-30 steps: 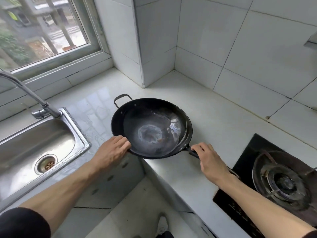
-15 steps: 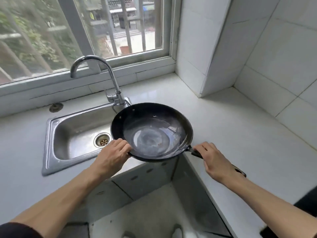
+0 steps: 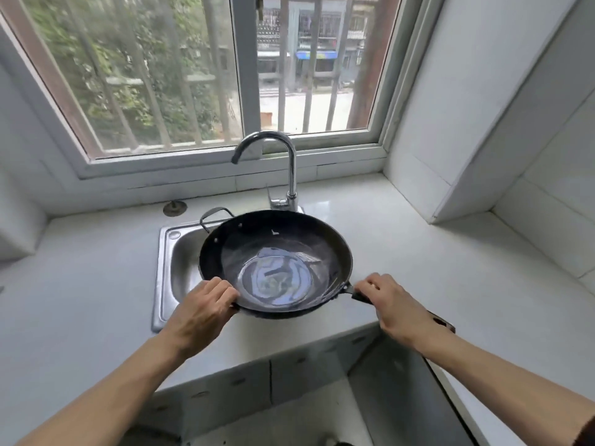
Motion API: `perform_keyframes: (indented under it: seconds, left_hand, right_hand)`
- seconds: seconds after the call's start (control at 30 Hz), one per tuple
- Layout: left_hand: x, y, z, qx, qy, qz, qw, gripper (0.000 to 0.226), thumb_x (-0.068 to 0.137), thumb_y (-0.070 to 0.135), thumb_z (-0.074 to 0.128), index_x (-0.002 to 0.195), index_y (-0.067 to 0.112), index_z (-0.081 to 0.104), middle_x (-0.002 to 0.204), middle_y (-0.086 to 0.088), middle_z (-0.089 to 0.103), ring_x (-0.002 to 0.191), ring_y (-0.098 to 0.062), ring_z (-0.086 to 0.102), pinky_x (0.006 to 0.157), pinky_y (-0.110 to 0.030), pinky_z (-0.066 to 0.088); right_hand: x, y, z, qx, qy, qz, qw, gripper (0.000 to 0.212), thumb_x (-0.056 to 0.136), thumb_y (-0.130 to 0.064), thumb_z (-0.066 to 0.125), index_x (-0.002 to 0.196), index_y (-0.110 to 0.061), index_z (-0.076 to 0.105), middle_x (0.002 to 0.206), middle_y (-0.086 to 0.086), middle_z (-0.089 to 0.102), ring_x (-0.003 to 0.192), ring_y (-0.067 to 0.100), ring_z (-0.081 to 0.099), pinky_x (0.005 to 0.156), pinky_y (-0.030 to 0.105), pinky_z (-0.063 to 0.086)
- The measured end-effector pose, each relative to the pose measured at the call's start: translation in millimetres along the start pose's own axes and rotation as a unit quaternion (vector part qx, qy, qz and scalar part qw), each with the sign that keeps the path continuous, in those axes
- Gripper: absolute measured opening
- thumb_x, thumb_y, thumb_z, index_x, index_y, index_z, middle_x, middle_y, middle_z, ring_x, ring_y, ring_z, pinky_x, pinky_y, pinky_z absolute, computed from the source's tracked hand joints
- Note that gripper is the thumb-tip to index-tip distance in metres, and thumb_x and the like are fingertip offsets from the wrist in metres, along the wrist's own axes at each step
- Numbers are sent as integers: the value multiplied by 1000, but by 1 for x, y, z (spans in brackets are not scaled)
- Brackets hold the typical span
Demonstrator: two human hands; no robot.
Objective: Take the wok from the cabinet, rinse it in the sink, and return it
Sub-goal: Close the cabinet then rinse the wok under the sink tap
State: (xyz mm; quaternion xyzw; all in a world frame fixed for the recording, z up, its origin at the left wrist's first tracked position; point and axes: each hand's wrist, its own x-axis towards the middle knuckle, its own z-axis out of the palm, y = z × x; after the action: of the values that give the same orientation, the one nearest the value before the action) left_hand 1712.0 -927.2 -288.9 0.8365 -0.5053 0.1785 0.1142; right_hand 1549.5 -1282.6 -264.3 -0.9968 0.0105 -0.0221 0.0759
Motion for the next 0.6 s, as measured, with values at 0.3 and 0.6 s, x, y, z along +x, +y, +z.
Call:
perform_keyframes:
  seconds: [0.3,0.6]
  left_hand:
    - [-17,-37,1,11,-8,-76,997,3,85,17,57,84,15,54,83,0,56,74,-20,48,70,-26,38]
    - [-6,-52,7,45,-46,-143,988,15,80,12,66,86,17,54,84,3,56,75,-19,49,72,-26,36]
  right_hand:
    - [82,-12,15,16,-22,-64,998,69,72,17,49,118,-35,46,111,-5,48,99,21,45,74,36,50]
    - [159,6,43,45,-49,-138,988,69,68,18,49,115,-32,45,107,-6,47,98,20,45,72,33,48]
